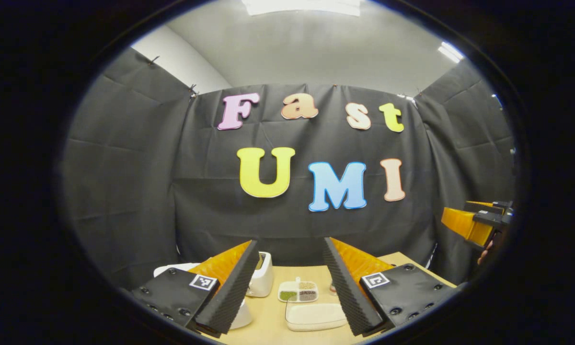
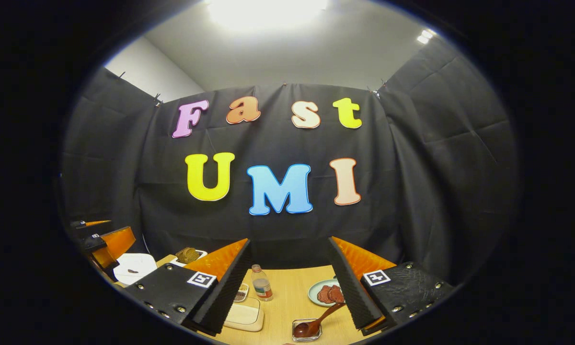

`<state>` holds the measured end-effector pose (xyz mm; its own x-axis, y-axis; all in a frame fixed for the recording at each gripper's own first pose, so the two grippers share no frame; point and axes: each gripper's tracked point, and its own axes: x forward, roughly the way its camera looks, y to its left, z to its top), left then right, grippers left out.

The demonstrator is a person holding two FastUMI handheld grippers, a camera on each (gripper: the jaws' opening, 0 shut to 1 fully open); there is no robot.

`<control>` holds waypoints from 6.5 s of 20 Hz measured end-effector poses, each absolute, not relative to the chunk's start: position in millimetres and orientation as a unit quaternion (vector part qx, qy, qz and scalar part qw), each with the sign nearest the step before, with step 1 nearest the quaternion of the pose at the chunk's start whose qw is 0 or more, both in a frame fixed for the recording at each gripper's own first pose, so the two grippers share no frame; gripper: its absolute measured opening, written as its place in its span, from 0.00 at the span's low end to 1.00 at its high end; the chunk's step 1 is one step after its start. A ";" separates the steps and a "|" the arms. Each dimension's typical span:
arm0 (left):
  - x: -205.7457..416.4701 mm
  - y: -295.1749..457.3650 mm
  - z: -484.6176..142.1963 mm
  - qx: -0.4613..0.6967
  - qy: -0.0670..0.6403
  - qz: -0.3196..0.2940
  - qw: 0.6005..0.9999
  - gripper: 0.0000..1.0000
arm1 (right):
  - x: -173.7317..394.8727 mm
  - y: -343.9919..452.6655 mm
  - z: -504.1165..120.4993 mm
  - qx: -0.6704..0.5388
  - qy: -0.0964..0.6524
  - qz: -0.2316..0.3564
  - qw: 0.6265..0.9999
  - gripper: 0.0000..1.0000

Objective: Close the left gripper, press the button to open the rice cooker; take a wooden spoon from the chopstick holder with the right hand, scoop a spoonful of rice and pour it into the rice cooker, then put the wooden spoon back into the chopstick holder.

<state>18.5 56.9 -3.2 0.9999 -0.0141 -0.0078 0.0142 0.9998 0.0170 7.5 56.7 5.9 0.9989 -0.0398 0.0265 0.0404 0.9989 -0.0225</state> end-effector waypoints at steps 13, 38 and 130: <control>24.7 88.3 -26.4 0.005 0.025 0.005 1.000 0.92 | 16.6 72.6 -1.5 -0.022 -0.005 -0.008 1.000 0.95; 91.5 307.1 -279.4 -0.096 0.354 0.122 0.922 0.08 | 21.5 55.9 -48.6 -0.035 0.062 -0.031 0.997 0.96; -62.1 267.9 -110.3 0.009 0.083 0.067 0.994 0.96 | 153.1 258.5 -288.4 0.156 0.271 0.163 0.936 0.09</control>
